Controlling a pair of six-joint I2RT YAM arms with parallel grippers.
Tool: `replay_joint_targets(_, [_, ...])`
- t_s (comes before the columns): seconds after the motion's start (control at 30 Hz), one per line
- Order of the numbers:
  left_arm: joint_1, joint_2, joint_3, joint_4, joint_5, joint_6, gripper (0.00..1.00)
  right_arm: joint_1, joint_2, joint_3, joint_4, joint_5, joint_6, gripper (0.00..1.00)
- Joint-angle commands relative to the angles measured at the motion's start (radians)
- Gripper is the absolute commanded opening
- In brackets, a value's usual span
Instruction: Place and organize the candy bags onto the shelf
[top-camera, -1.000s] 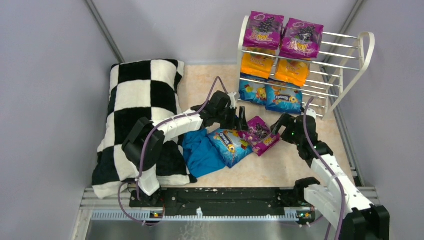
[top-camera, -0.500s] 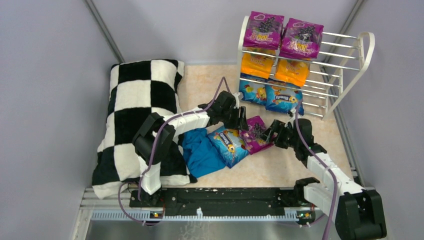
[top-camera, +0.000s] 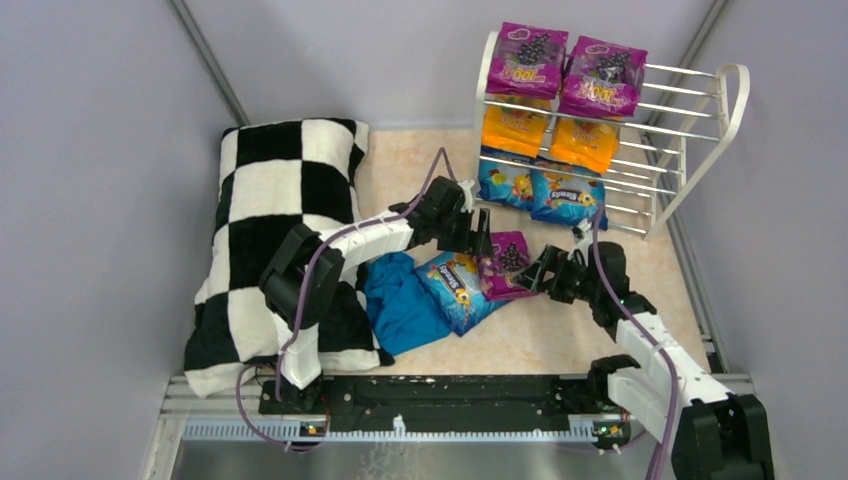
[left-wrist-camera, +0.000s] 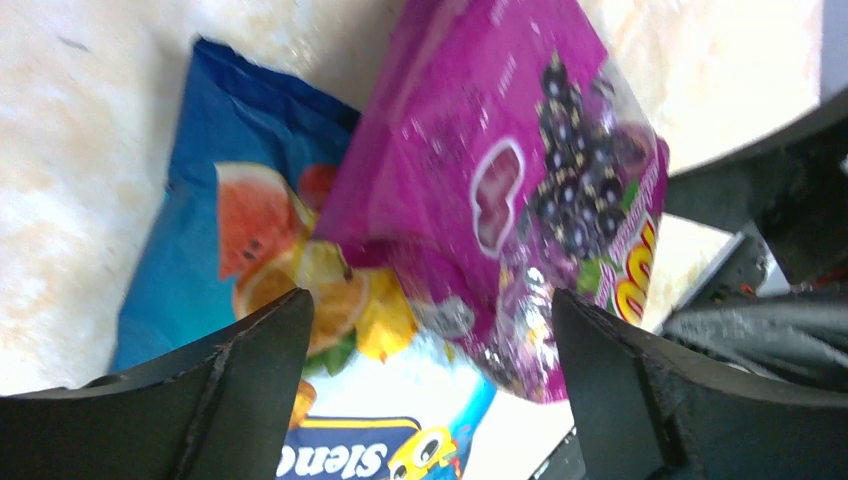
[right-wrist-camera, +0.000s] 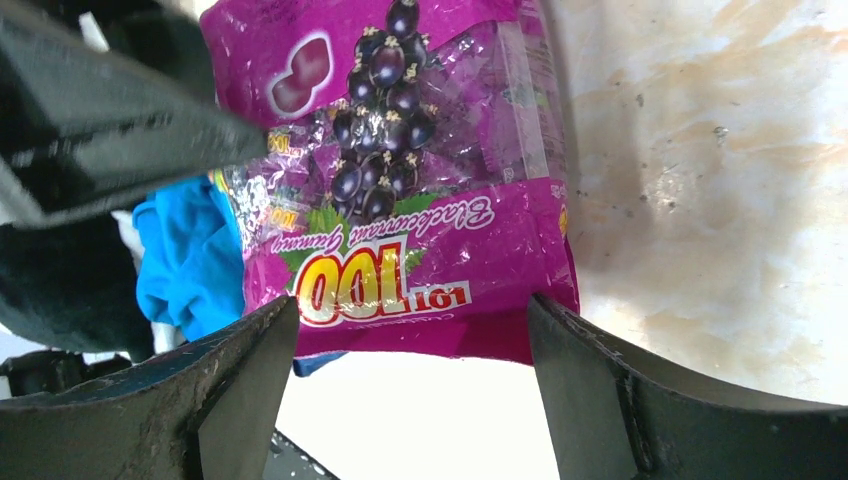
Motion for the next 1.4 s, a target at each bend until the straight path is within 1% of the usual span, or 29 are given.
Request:
replay_joint_targets(0.0, [-0.005, -0.097, -0.054, 0.004, 0.121, -0.005, 0.97, 0.001, 0.032, 0.072, 0.008, 0.033, -0.023, 0.84])
replay_joint_targets(0.07, [-0.010, -0.108, -0.061, 0.017, 0.150, -0.021, 0.97, 0.002, 0.063, 0.070, 0.041, -0.007, -0.020, 0.83])
replay_joint_targets(0.13, [-0.017, -0.109, -0.065, 0.046, 0.162, -0.050, 0.94, 0.002, 0.090, 0.050, 0.095, -0.053, 0.003, 0.83])
replay_joint_targets(0.2, [-0.022, -0.098, -0.069, 0.094, 0.157, -0.081, 0.86, 0.002, 0.102, 0.020, 0.155, -0.086, 0.030, 0.83])
replay_joint_targets(0.27, [-0.025, -0.081, -0.075, 0.133, 0.148, -0.116, 0.79, 0.002, 0.098, 0.003, 0.182, -0.088, 0.048, 0.83])
replay_joint_targets(0.33, [-0.027, -0.069, -0.081, 0.153, 0.113, -0.144, 0.75, 0.002, 0.083, -0.002, 0.178, -0.082, 0.050, 0.83])
replay_joint_targets(0.47, [-0.047, -0.075, -0.097, 0.180, 0.029, -0.172, 0.73, 0.002, 0.050, 0.001, 0.148, -0.058, 0.030, 0.83])
replay_joint_targets(0.57, [-0.063, -0.056, -0.098, 0.185, 0.003, -0.188, 0.72, 0.001, 0.046, 0.010, 0.136, -0.044, 0.014, 0.83])
replay_joint_targets(0.63, [-0.065, -0.036, -0.098, 0.192, 0.007, -0.203, 0.63, 0.002, 0.054, 0.010, 0.144, -0.046, 0.014, 0.83])
replay_joint_targets(0.67, [-0.065, -0.028, -0.100, 0.195, 0.004, -0.209, 0.56, 0.002, 0.058, 0.007, 0.150, -0.049, 0.017, 0.83])
replay_joint_targets(0.7, [-0.063, -0.026, -0.108, 0.196, -0.008, -0.220, 0.39, 0.002, 0.065, 0.003, 0.160, -0.057, 0.018, 0.83])
replay_joint_targets(0.77, [-0.058, -0.043, -0.121, 0.206, 0.004, -0.232, 0.23, 0.001, 0.067, 0.003, 0.155, -0.055, 0.017, 0.83])
replay_joint_targets(0.83, [-0.052, -0.064, -0.131, 0.246, 0.026, -0.239, 0.14, 0.002, 0.063, 0.005, 0.145, -0.050, 0.011, 0.83])
replay_joint_targets(0.97, [-0.017, -0.117, -0.159, 0.300, 0.073, -0.272, 0.00, 0.001, 0.032, 0.024, 0.091, -0.034, -0.013, 0.84])
replay_joint_targets(1.1, [0.032, -0.204, -0.213, 0.387, 0.135, -0.308, 0.00, 0.002, -0.023, 0.064, 0.018, -0.011, -0.012, 0.86])
replay_joint_targets(1.2, [0.066, -0.274, -0.232, 0.427, 0.171, -0.297, 0.00, 0.001, -0.057, 0.085, -0.005, -0.014, 0.017, 0.87])
replay_joint_targets(1.27, [0.083, -0.322, -0.241, 0.444, 0.193, -0.282, 0.00, 0.001, -0.071, 0.090, 0.012, -0.045, 0.060, 0.88])
replay_joint_targets(1.37, [0.102, -0.392, -0.264, 0.494, 0.219, -0.259, 0.00, 0.001, -0.088, 0.082, 0.091, -0.096, 0.192, 0.90])
